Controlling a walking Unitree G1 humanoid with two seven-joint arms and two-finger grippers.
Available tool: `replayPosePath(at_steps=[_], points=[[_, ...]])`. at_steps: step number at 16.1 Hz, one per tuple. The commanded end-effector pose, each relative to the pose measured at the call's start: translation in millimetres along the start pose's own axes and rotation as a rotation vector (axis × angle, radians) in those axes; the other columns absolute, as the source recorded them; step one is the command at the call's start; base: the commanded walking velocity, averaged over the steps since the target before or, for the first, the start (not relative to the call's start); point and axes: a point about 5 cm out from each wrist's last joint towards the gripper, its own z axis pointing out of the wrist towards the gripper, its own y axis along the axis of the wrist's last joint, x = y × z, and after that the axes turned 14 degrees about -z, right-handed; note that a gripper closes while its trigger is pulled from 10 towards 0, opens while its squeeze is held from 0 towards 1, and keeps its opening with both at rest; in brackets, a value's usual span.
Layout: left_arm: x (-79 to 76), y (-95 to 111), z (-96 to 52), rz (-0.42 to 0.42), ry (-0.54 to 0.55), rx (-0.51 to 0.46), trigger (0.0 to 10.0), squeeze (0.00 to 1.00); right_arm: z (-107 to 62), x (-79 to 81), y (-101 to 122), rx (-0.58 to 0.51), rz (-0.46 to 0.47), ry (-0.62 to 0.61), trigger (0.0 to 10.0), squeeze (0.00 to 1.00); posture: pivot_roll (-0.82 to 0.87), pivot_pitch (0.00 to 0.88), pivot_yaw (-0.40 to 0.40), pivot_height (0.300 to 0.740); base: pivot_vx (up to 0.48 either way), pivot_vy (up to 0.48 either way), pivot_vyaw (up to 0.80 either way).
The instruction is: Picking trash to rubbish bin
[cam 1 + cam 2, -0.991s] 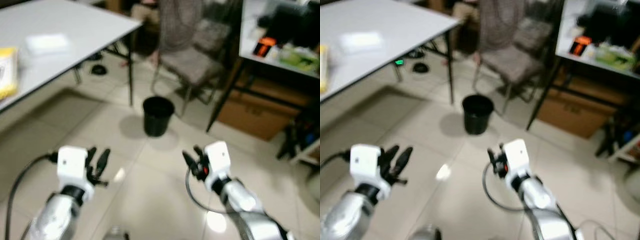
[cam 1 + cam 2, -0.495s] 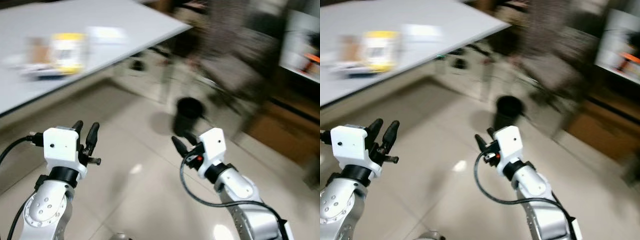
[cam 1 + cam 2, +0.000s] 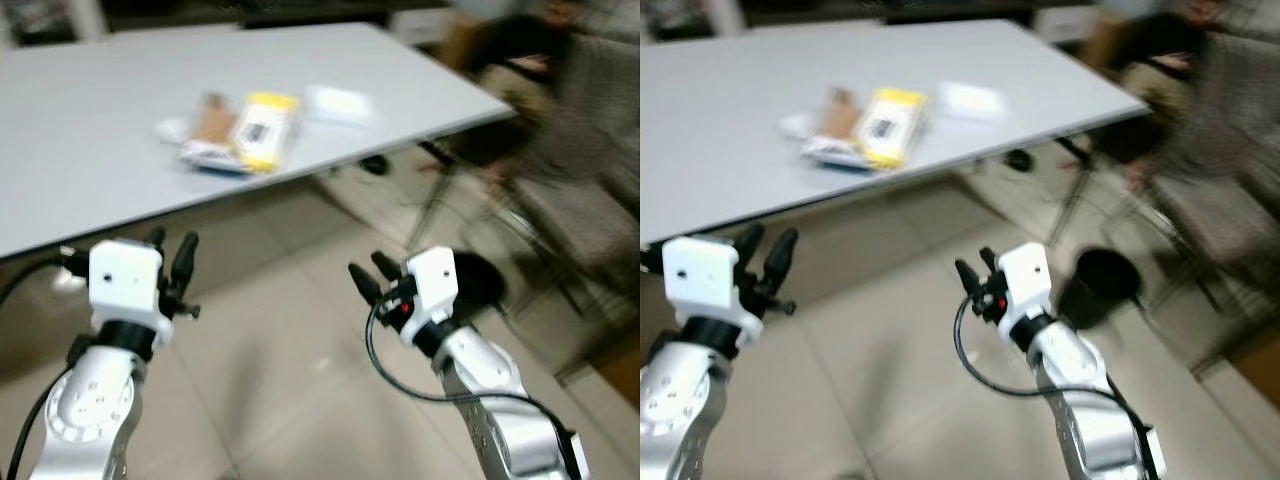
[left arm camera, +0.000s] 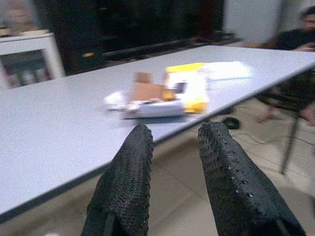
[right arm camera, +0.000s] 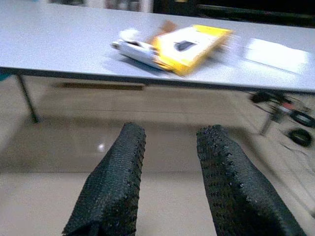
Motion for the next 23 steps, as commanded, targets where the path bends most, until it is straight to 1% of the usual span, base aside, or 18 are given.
replayPosePath(at_steps=[1,3,5,7,11,13,16,18,19,21,22,23], points=[[1.6,1.7,-0.1,0.016,0.003,0.003,10.0,0.0,3.8,1.1,6.4,-0.033,0.006,0.006,10.0,0.0,0.12,0.045,-0.132,0.74,0.405,0.0,0.8],[2.0,1.6,0.1,0.026,-0.002,0.009,10.0,0.0,4.3,1.0,6.2,-0.035,0.007,0.006,10.0,0.0,0.12,0.042,-0.13,0.74,0.405,0.0,0.8],[1.8,1.5,2.7,0.032,-0.014,0.012,10.0,0.0,4.2,-1.6,6.2,-0.044,0.011,-0.024,10.0,0.0,0.12,0.033,-0.121,0.74,0.407,0.0,0.67],[2.3,1.7,7.4,0.034,-0.035,0.012,10.0,0.0,4.2,-7.7,8.3,-0.062,0.042,-0.074,10.0,0.0,0.12,0.024,-0.113,0.74,0.405,0.0,0.0],[4.1,3.0,17.2,0.029,-0.058,0.008,10.0,0.0,4.1,-14.0,13.6,-0.078,0.036,-0.115,10.0,0.0,0.11,0.013,-0.104,0.74,0.409,0.0,0.0],[2.7,5.5,30.3,0.024,-0.102,0.001,10.0,0.0,-0.9,-24.1,22.6,-0.115,0.037,-0.176,10.0,0.0,0.1,0.01,-0.089,0.74,0.414,0.0,-0.8],[-0.3,3.9,32.5,0.011,-0.122,0.007,10.0,0.0,-4.3,-27.5,27.5,-0.137,0.026,-0.205,10.0,0.0,0.09,0.012,-0.081,0.74,0.411,0.0,-0.8],[-3.3,0.2,31.5,-0.025,-0.108,0.015,10.0,0.0,-5.2,-27.1,28.5,-0.147,0.016,-0.208,10.0,0.0,0.1,0.015,-0.089,0.74,0.195,0.0,0.0],[-5.6,0.2,31.3,-0.018,-0.103,0.012,10.0,0.0,-5.1,-26.1,28.8,-0.153,0.023,-0.207,10.0,0.0,0.1,0.015,-0.091,0.74,0.0,0.0,0.0],[-4.3,-0.1,31.8,-0.019,-0.086,0.014,10.0,0.0,-2.6,-24.9,27.1,-0.146,0.023,-0.198,10.0,0.0,0.1,0.015,-0.091,0.74,0.0,0.0,0.0],[-2.8,-0.3,32.8,-0.015,-0.08,0.018,10.0,0.0,-1.6,-26.6,25.8,-0.138,0.015,-0.209,10.0,0.0,0.11,0.018,-0.098,0.74,0.0,0.0,0.0],[-0.5,-0.9,34.6,-0.004,-0.072,0.028,10.0,0.0,-0.9,-33.0,20.8,-0.101,-0.019,-0.269,10.0,0.0,0.11,0.023,-0.093,0.74,0.0,0.0,0.0]])
